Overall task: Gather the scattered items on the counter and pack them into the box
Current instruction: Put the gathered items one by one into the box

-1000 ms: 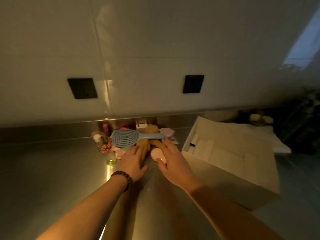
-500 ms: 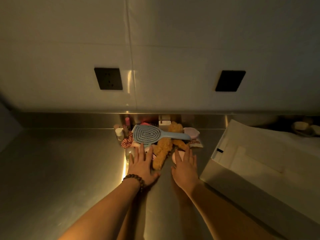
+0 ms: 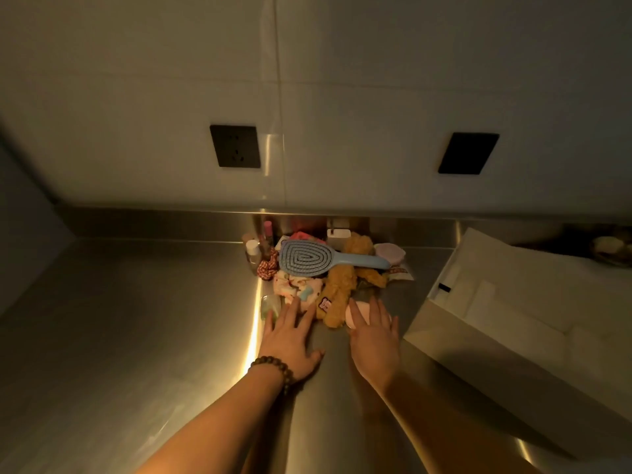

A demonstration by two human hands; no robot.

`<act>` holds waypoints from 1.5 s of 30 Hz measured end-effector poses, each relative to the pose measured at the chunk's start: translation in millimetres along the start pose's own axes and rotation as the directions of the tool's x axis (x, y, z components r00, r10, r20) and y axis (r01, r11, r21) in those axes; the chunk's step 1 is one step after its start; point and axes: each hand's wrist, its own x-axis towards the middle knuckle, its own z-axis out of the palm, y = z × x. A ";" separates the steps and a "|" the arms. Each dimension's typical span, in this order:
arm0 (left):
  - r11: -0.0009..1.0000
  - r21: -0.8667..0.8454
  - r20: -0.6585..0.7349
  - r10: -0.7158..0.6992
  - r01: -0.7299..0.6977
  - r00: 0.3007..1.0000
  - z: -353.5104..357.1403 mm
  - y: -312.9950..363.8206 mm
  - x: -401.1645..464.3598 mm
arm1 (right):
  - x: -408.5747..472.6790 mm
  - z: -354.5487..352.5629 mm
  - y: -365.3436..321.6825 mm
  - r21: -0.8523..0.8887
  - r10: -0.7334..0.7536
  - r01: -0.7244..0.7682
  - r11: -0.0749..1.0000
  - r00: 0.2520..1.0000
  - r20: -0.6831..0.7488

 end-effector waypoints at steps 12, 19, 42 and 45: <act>0.975 -0.194 -0.180 -0.146 0.110 0.973 -12.2 -9.6 -32.3 | -38.0 0.4 6.1 0.146 -0.107 0.104 0.984 0.994 0.009; 0.965 -0.205 0.059 -0.153 0.162 0.987 -5.9 -19.6 -17.7 | -33.1 -3.3 14.7 0.157 -0.134 0.115 0.981 0.984 0.121; 0.840 -0.378 -0.369 0.248 -0.388 0.896 -125.9 169.0 59.3 | -28.0 -183.3 150.8 0.333 0.214 -0.072 0.940 0.885 -0.414; 0.807 -0.371 -0.353 0.335 -0.459 0.874 -123.5 201.2 73.6 | -26.1 -183.2 201.2 0.215 0.264 -0.206 0.955 0.921 -0.287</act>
